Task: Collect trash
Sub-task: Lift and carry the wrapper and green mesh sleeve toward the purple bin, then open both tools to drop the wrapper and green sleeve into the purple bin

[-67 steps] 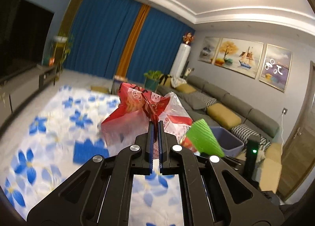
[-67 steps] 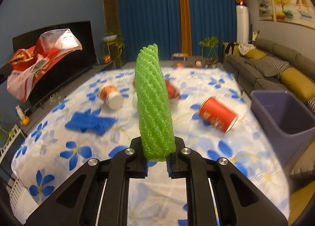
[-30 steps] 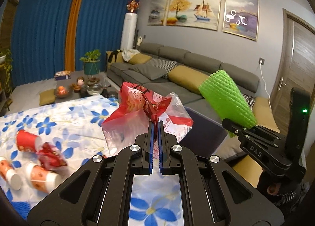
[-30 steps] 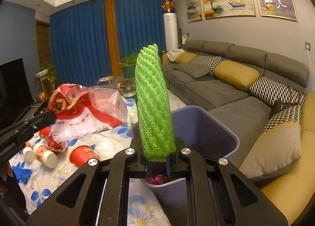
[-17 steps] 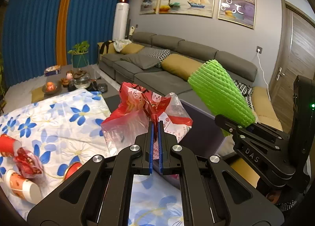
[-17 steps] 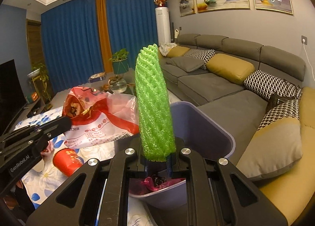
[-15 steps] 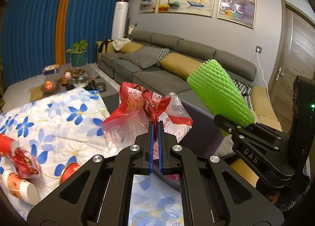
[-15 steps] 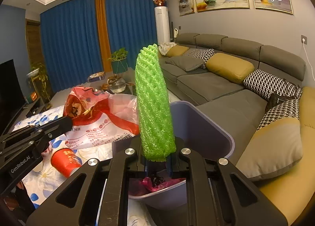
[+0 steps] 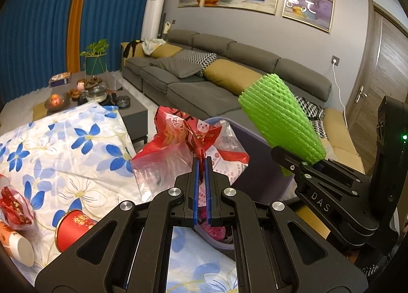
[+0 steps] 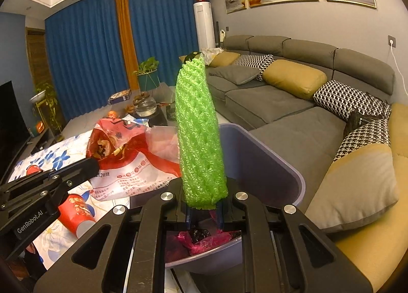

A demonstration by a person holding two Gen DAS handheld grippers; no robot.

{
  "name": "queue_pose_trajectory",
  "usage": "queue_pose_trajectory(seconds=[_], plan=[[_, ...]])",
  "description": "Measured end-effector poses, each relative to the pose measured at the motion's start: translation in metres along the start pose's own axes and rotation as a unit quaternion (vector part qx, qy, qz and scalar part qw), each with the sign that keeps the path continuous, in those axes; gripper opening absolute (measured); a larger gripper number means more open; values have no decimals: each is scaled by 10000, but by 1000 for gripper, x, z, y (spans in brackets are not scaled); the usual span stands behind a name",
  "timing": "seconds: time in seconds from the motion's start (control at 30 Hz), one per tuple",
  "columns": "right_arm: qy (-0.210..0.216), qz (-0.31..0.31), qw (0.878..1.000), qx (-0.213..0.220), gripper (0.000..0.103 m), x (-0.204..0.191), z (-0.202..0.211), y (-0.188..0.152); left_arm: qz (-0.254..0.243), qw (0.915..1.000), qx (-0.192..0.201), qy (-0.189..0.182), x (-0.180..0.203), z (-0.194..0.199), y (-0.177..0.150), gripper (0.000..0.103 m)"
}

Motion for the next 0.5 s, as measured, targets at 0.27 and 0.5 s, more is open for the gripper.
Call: queue_pose_trajectory(seconds=[0.27,0.5], plan=[[54,-31,10000,12,17,2,-4,5,158,9998,-67,-137,-1,-11,-4,4],[76,-58,10000,-23,20,4,-9,5,152,9996,-118,-205,1,-21,-7,4]])
Point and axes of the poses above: each gripper's, at about its wrist camera, not at the fingertips, and z roughly against the way its jaws point, x to its right, y to its top, the point moved 7 cm from there along -z, roughly the way its jaws point, and after that the axes turned 12 degrees about -z, right-handed, at the moved point
